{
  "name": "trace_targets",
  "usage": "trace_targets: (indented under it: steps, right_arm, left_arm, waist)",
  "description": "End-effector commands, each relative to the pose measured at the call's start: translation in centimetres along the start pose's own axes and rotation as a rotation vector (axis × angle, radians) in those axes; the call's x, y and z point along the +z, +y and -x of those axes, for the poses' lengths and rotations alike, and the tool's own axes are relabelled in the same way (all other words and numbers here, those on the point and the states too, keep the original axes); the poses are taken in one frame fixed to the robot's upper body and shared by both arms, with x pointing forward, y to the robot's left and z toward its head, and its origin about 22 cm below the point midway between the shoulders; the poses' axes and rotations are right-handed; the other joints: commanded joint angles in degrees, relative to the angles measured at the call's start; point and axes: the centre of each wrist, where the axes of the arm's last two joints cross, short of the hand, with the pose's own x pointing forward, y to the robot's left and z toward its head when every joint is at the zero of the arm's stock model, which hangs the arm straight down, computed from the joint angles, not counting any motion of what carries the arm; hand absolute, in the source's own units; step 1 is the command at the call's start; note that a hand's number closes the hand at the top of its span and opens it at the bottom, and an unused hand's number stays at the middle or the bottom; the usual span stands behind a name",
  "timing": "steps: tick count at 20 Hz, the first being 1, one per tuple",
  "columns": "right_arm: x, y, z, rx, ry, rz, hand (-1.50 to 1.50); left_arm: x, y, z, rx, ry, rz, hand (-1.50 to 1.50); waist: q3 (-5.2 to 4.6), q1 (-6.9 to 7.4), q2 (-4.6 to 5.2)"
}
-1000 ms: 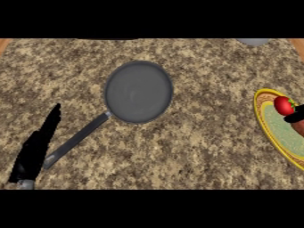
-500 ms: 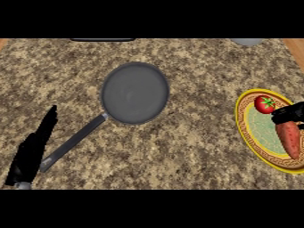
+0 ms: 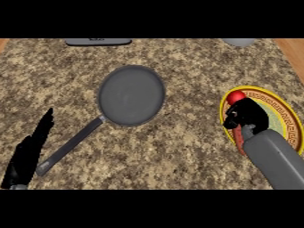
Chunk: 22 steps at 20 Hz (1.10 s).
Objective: Pick the sweet potato from the plate and place it in the pan
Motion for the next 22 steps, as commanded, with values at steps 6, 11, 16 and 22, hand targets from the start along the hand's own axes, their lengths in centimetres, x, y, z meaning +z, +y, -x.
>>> trace_targets:
  steps: [6,11,16,22]
  right_arm:
    - [11.4,-1.5,-6.1,-0.033,-0.331,0.563,1.50]
    - [17.4,-2.0,-8.1,-0.077,-0.346,0.684,1.50]
    - [19.2,0.1,-12.5,-0.139,-0.376,0.612,1.50]
    - [14.8,-3.2,-16.3,-0.239,-0.371,0.547,1.50]
  left_arm:
    - [0.2,0.3,-0.2,0.015,-0.006,0.005,0.00]
    - [-0.1,-0.2,-0.6,0.005,-0.030,0.013,0.00]
    - [-0.7,-0.6,-0.5,-0.017,-0.054,0.044,0.00]
    - [-1.1,-1.3,-1.8,0.001,-0.064,0.058,0.00]
  waist:
    - [0.59,0.02,0.38]
    - [0.80,1.30,1.61]
    - [0.89,3.17,2.54]
    - [0.95,4.60,3.12]
